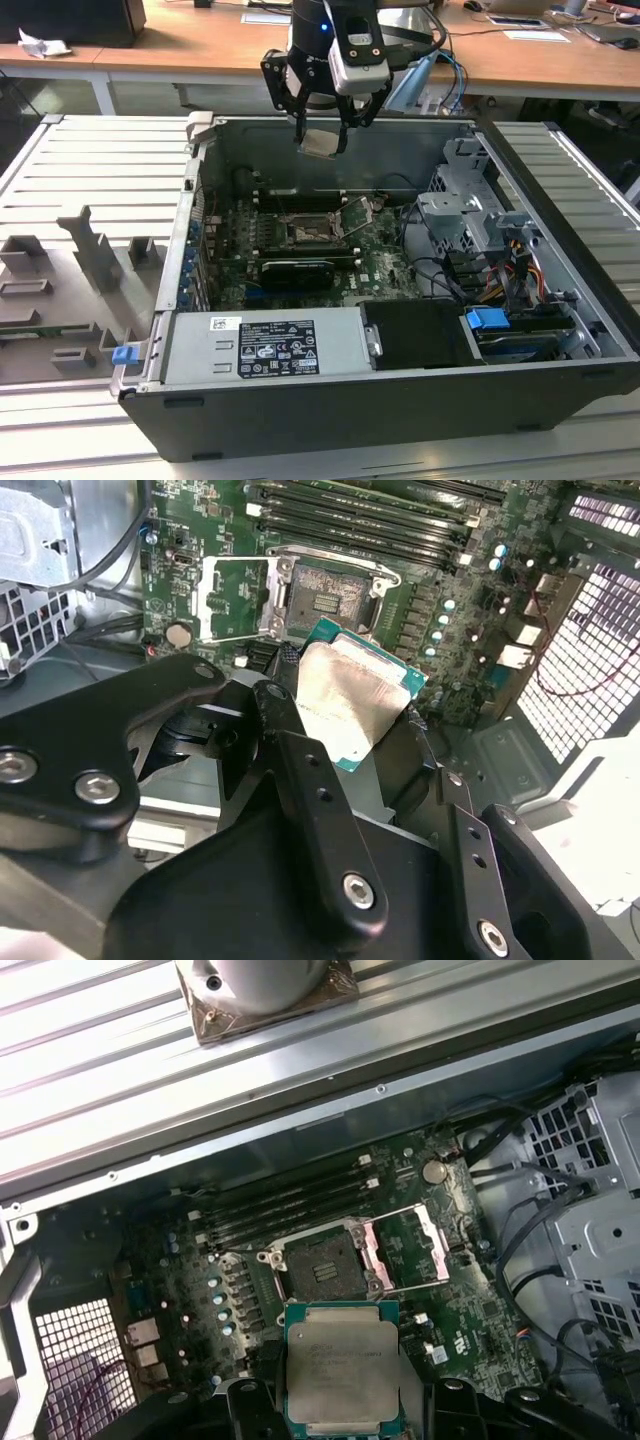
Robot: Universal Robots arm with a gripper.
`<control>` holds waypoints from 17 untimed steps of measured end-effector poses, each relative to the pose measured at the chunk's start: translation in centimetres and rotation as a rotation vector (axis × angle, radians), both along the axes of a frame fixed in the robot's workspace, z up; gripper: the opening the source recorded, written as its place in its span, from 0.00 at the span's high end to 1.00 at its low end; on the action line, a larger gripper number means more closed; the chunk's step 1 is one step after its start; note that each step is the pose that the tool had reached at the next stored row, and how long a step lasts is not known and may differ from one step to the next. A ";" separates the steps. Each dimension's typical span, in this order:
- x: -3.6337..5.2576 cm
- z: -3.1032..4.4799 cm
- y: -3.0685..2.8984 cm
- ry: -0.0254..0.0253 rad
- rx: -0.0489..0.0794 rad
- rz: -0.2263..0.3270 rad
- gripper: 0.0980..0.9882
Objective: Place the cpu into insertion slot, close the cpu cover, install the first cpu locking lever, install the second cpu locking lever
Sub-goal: 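Place the cpu into insertion slot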
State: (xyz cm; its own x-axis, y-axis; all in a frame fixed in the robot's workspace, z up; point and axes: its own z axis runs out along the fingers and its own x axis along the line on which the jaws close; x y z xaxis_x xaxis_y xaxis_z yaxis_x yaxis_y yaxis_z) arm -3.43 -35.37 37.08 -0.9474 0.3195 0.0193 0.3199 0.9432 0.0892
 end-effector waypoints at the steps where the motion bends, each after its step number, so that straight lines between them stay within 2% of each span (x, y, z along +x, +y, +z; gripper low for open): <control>1: 0.00 0.00 0.00 0.0000 0.000 -0.003 0.50; 17: 0.00 0.00 0.00 0.0000 0.000 -0.047 0.50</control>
State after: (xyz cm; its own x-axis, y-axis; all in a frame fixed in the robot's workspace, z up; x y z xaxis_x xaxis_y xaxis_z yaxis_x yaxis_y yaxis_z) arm -3.43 -35.37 37.08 -0.9315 0.3633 0.0193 0.3636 0.9273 0.0892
